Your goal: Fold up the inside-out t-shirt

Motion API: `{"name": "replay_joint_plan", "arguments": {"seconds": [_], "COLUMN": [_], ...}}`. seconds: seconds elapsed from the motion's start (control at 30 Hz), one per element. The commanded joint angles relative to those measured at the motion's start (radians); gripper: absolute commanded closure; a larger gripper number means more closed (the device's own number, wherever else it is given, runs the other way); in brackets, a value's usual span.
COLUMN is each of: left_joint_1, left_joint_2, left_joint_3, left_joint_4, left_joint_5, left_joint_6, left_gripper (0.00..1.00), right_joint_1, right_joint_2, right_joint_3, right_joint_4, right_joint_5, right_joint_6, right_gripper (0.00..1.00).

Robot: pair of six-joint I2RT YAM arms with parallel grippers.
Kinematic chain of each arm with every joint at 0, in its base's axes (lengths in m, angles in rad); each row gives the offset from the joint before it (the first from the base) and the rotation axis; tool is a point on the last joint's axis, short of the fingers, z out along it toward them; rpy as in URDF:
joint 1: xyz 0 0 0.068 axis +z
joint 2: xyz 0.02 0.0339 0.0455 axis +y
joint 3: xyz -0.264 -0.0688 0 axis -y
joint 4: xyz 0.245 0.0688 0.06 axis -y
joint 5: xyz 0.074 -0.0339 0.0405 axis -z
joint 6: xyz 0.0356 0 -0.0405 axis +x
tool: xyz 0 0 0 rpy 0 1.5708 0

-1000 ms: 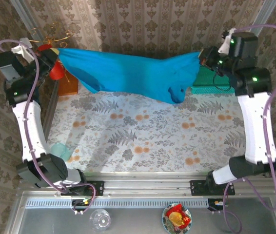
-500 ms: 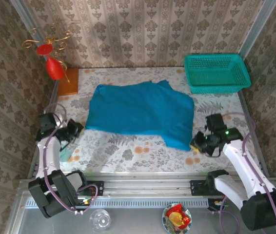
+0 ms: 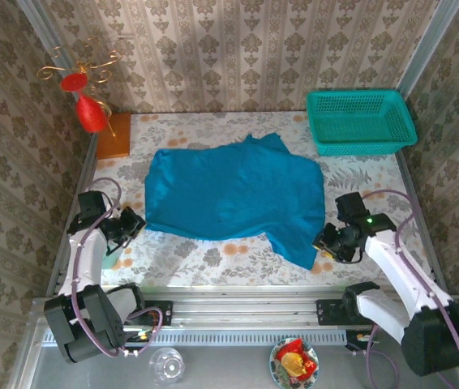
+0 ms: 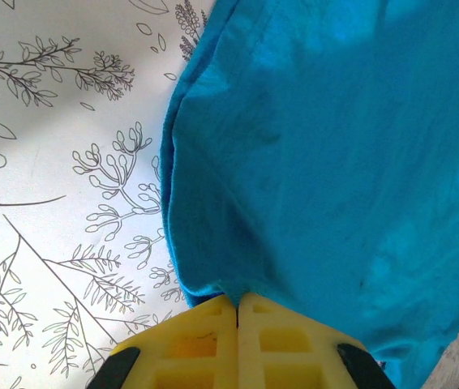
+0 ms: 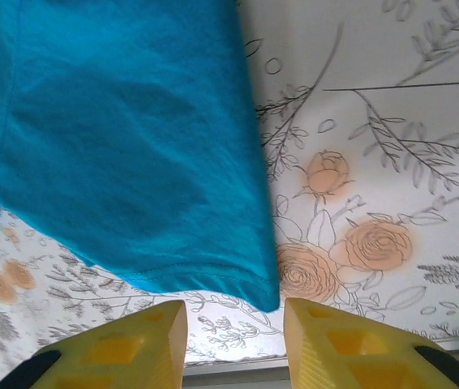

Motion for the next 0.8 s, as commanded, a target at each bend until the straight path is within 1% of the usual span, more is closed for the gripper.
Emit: {"name": "replay_joint_plan", "arguments": {"seconds": [0.0, 0.1, 0.37, 0.6, 0.7, 0.73, 0.77], "left_joint_1": [-0.003, -0.003, -0.003, -0.003, -0.003, -0.003, -0.003], "left_joint_2": [-0.016, -0.022, -0.026, -0.028, -0.028, -0.028, -0.028], "left_joint_3": [0.021, 0.019, 0.019, 0.019, 0.019, 0.020, 0.022], "left_joint_4": [0.006, 0.006, 0.003, 0.003, 0.005, 0.005, 0.005], "left_joint_5": [-0.014, -0.017, -0.017, -0.018, -0.018, -0.017, -0.017], "left_joint_6": [-0.004, -0.006, -0.006, -0.009, -0.010, -0.010, -0.011], "left_gripper": [1.00, 1.00, 1.00, 1.00, 1.00, 1.00, 1.00], "right_joint_1": [0.072, 0.123, 0.164, 0.189, 0.192, 0.192, 0.192], "right_joint_2": [0.069, 0.129, 0.236, 0.290, 0.310, 0.307, 0.301], "right_joint_3": [-0.002, -0.002, -0.051, -0.044, -0.041, -0.042, -0.043], "right_joint_4": [0.048, 0.060, 0.144, 0.145, 0.152, 0.156, 0.159], "right_joint_5": [0.051, 0.113, 0.058, 0.066, 0.070, 0.069, 0.069], "right_joint_6": [-0.019, -0.015, -0.006, 0.030, 0.040, 0.044, 0.049], "right_gripper": [0.62, 0.62, 0.62, 0.64, 0.70, 0.72, 0.77]}}
